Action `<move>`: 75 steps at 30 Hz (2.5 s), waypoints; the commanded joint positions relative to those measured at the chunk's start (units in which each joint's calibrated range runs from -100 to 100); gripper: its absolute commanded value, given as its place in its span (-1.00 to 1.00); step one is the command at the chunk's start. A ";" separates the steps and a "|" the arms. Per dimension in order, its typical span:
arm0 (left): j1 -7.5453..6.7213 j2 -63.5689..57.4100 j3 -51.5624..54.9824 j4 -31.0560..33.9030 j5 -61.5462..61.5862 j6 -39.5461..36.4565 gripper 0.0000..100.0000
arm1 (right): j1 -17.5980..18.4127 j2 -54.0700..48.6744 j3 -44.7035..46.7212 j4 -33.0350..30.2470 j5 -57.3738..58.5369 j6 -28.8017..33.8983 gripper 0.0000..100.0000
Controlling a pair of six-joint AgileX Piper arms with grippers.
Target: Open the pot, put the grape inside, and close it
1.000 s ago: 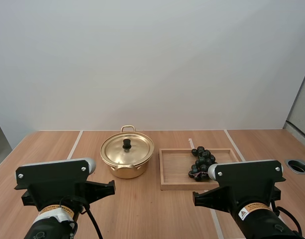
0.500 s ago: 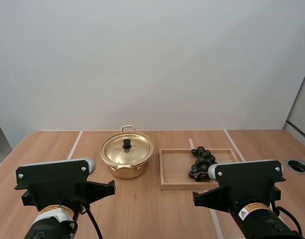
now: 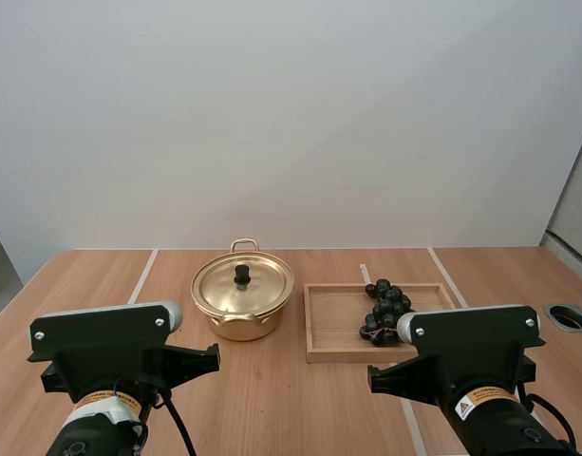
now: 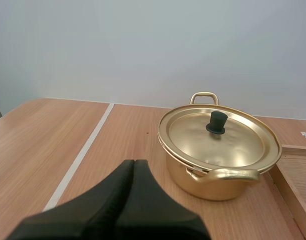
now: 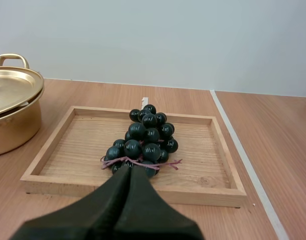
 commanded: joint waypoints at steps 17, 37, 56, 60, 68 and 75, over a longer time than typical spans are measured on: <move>0.03 14.53 -25.22 -1.03 -1.81 6.13 -1.00 | 0.07 20.26 -34.59 -1.39 15.30 0.16 -1.00; 0.03 57.48 -78.23 -7.31 60.99 6.25 -1.00 | 0.07 54.91 -80.21 1.66 57.46 0.16 -1.00; 0.03 70.27 -87.28 -7.52 68.74 20.77 -1.00 | 0.07 58.55 -86.18 1.21 68.00 -5.44 -1.00; 0.03 70.27 -87.28 -14.14 68.74 31.36 -1.00 | 0.07 58.55 -86.18 1.21 68.00 -10.58 -1.00; 0.03 70.27 -87.28 -28.69 68.74 50.04 -1.00 | 0.07 59.67 -86.18 -1.80 68.00 -12.94 -1.00; 0.03 70.27 -87.28 -27.03 68.74 50.04 -1.00 | 0.07 59.67 -86.18 -0.95 68.00 -12.94 -1.00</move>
